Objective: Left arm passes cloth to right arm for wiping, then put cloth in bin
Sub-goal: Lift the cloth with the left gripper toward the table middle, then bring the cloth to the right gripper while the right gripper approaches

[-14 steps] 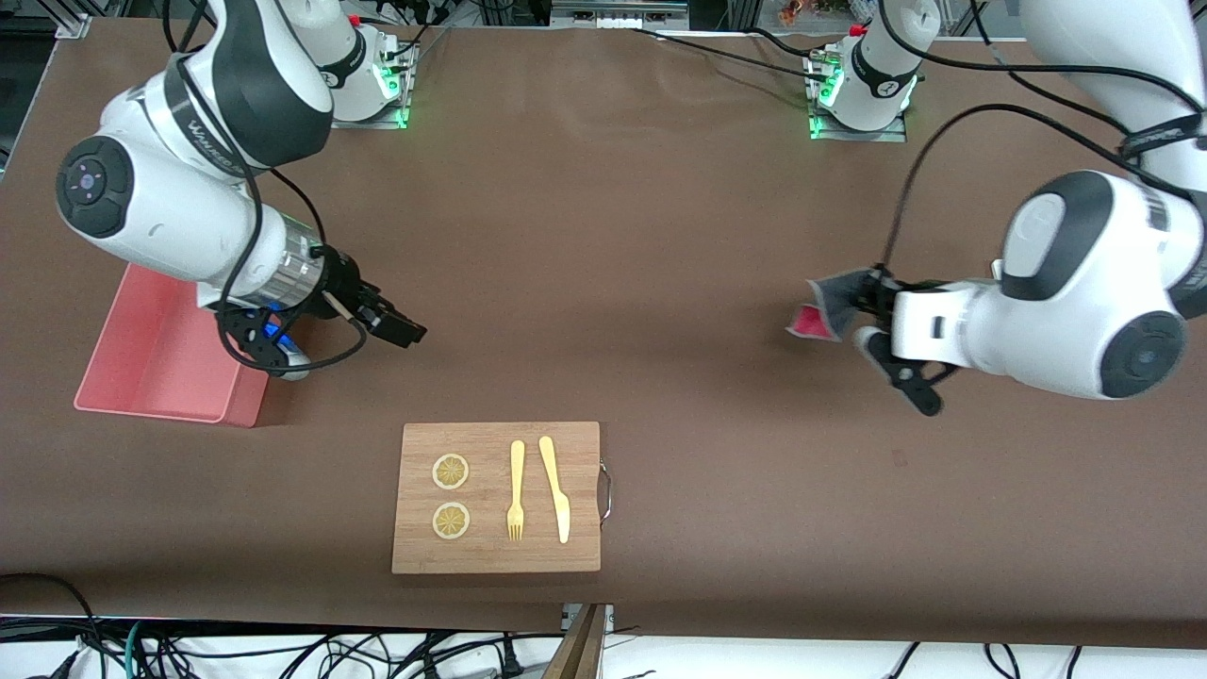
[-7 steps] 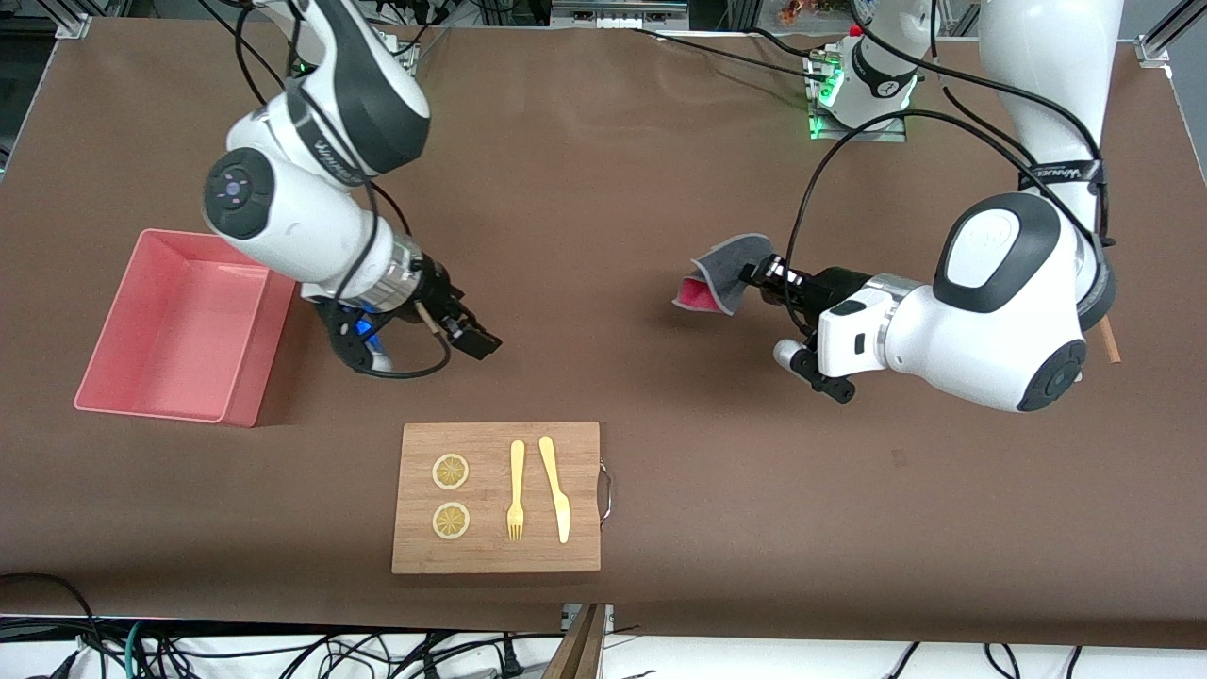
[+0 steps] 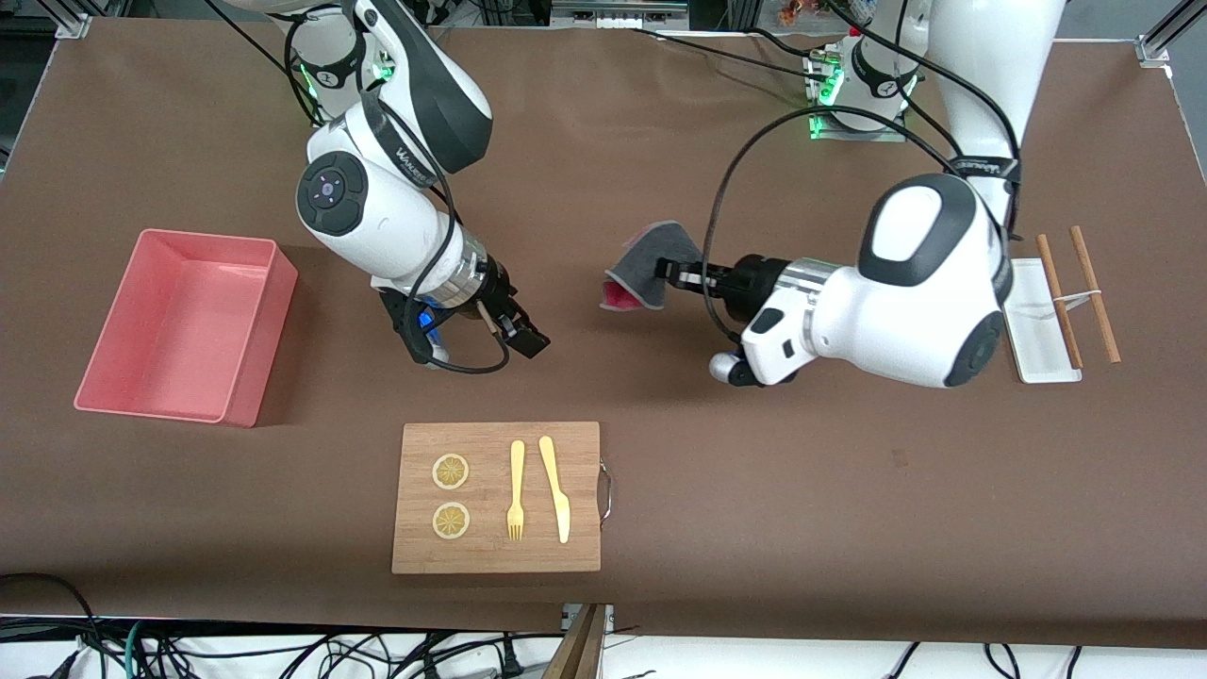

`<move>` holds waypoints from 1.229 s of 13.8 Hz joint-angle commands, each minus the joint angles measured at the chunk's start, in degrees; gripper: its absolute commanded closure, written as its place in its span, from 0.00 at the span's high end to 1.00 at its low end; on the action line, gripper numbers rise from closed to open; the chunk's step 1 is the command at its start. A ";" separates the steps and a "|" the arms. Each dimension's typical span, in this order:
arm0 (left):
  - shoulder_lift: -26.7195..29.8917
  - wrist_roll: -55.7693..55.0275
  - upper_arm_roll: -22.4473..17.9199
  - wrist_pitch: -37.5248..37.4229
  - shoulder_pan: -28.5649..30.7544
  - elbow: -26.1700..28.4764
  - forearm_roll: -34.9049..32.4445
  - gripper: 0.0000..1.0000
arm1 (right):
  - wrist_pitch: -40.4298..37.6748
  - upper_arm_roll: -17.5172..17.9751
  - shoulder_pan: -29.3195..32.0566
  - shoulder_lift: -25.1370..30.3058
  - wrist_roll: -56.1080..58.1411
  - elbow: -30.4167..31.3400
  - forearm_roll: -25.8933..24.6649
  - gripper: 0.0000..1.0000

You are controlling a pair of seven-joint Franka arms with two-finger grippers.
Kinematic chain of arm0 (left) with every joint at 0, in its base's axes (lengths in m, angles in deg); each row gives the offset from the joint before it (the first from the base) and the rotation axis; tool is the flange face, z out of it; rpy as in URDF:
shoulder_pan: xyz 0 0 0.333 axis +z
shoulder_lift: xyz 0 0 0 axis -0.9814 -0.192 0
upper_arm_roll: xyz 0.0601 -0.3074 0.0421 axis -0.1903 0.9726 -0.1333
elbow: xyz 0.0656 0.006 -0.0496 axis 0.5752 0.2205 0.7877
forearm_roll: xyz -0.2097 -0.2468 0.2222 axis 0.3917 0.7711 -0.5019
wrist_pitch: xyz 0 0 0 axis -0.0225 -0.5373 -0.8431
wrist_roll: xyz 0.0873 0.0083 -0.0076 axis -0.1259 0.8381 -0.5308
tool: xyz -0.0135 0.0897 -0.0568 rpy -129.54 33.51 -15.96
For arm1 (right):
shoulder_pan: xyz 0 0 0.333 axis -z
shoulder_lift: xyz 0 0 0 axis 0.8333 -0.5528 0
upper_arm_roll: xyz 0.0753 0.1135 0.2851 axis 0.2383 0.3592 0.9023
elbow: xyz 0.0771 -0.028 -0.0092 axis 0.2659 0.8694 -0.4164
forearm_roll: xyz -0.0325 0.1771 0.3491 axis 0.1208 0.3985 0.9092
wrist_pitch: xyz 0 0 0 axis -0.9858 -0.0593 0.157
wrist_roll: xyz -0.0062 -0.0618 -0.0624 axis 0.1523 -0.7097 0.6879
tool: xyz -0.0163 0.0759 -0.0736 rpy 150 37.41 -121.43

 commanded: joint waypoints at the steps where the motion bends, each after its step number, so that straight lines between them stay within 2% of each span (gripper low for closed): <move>1: 0.42 -8.63 -0.58 2.35 -2.08 -0.64 1.54 0.00 | 0.09 -0.37 -0.49 -0.17 -1.12 -0.97 4.00 1.00; 7: 0.42 -16.64 -0.41 8.15 -4.46 -0.72 3.91 0.00 | -0.53 -0.37 -0.67 0.01 -0.60 -1.06 5.51 1.00; 14: 0.42 -19.91 -0.40 9.74 -4.46 -0.72 4.88 0.00 | -5.27 -0.28 -0.49 -0.17 -0.42 -0.80 11.21 1.00; 15: 0.42 -19.91 -0.40 9.74 -4.46 -0.72 4.88 0.00 | -5.62 -0.28 -0.49 -0.17 -0.51 -0.71 12.09 0.98; 17: 0.42 -19.82 -0.49 9.74 -4.37 -0.72 4.88 0.00 | -6.33 -0.37 -0.32 -0.25 -0.42 -0.71 14.46 0.74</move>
